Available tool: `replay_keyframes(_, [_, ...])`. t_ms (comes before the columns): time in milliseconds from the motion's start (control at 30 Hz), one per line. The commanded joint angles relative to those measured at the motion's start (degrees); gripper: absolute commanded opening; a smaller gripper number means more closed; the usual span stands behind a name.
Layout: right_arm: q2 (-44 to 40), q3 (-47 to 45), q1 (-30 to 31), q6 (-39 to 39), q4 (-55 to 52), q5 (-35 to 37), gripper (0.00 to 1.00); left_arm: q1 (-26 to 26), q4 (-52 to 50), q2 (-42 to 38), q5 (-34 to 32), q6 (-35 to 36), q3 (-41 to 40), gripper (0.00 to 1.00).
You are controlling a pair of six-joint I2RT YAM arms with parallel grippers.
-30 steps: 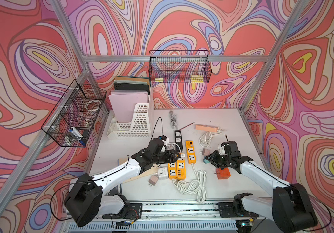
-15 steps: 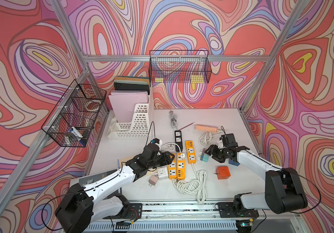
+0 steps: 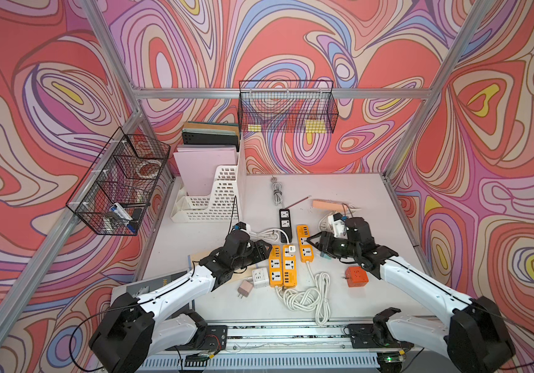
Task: Pull the plug off the socket
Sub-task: Remove the plug from the socket.
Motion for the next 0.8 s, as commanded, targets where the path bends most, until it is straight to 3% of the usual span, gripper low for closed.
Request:
replay_keyframes(0, [7.72,7.34,7.95,0.74,-5.46,12.93,0.6,1.53,1.32,0.86,2.28,-2.41,-1.15,0.65])
replay_keyframes(133, [18.15,18.21,15.42,2.16,-15.85,26.27,0.62,2.37,-0.16,-0.53,2.03,-2.18,-1.43,0.65])
replay_keyframes(200, [23.44,25.57,17.71,6.15,-25.07,35.01,0.64,2.66,-1.65,-1.73,1.51,-1.66,-1.4,0.65])
replay_keyframes(267, [29.53,32.9,18.81,8.44,-34.0,39.41,0.64,2.99,-2.64,-2.67,1.02,-1.43,-3.37,0.65])
replay_keyframes(433, [38.86,42.17,20.5,9.0,-42.37,41.3,0.63,3.71,-4.0,-4.64,1.22,-0.81,-3.8,0.65])
replay_keyframes(633, [40.64,43.62,20.67,8.26,-44.75,42.17,0.61,4.05,-5.34,-6.17,1.27,0.11,-3.89,0.65])
replay_keyframes(767, [37.99,41.54,20.74,5.28,-40.12,40.03,0.59,4.29,-5.57,-6.42,1.38,0.39,-3.89,0.65])
